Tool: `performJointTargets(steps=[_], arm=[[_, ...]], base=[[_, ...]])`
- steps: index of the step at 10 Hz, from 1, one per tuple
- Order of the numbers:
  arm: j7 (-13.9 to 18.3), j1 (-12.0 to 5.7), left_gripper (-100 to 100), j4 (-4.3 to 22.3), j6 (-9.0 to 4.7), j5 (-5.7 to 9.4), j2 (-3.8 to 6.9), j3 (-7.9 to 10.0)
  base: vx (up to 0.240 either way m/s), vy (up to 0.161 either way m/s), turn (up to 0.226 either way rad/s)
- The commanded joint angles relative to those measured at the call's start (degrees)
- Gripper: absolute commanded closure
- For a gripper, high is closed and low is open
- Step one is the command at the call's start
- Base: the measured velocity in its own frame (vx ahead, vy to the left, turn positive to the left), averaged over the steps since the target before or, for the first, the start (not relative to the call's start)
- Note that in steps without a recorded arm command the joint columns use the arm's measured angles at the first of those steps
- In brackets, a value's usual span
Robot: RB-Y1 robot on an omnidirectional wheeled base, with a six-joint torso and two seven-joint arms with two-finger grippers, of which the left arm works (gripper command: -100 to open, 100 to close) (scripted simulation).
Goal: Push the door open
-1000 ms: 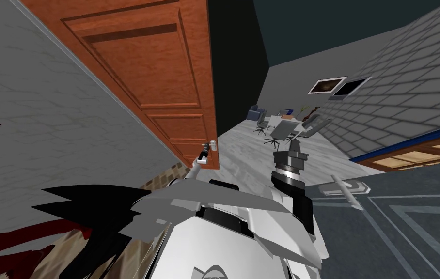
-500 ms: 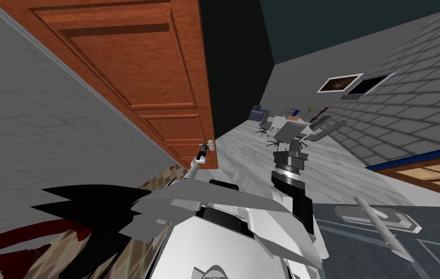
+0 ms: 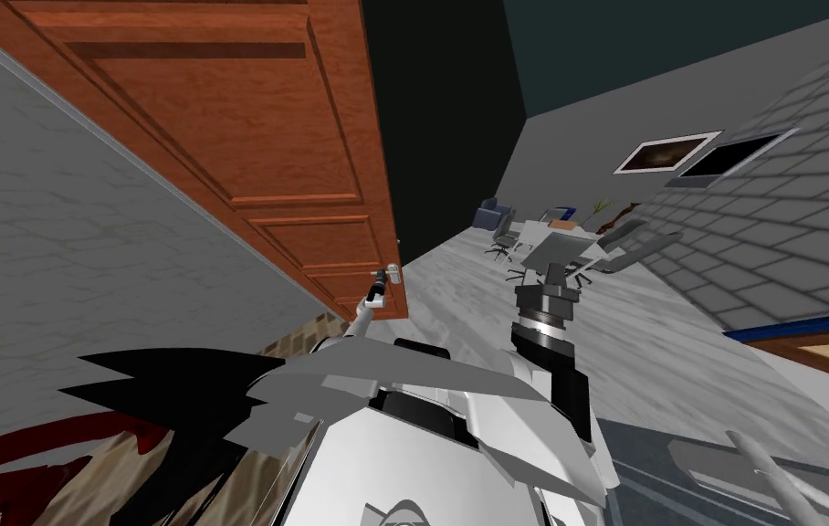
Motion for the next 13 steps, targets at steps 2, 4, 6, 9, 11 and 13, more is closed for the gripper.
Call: performJointTargets(steps=[2,4,6,9,11,13], arm=[[-0.57,0.49,100,-0.83,0.35,0.34,0.48,2.25],[-0.86,0.54,100,-0.77,0.34,0.55,0.59,3.52],[-1.11,0.59,100,-0.73,0.32,0.73,0.67,4.61],[-1.45,0.65,100,-0.67,0.31,0.97,0.77,6.09],[-1.56,0.86,100,-0.47,0.27,1.22,1.23,7.09],[-1.75,0.91,100,-0.42,0.25,1.38,1.38,7.90]], base=[[0.178,-0.125,0.099],[0.202,-0.086,0.080],[0.182,-0.075,0.065],[0.172,-0.091,0.065],[0.103,-0.021,0.050],[0.189,-0.056,0.061]])
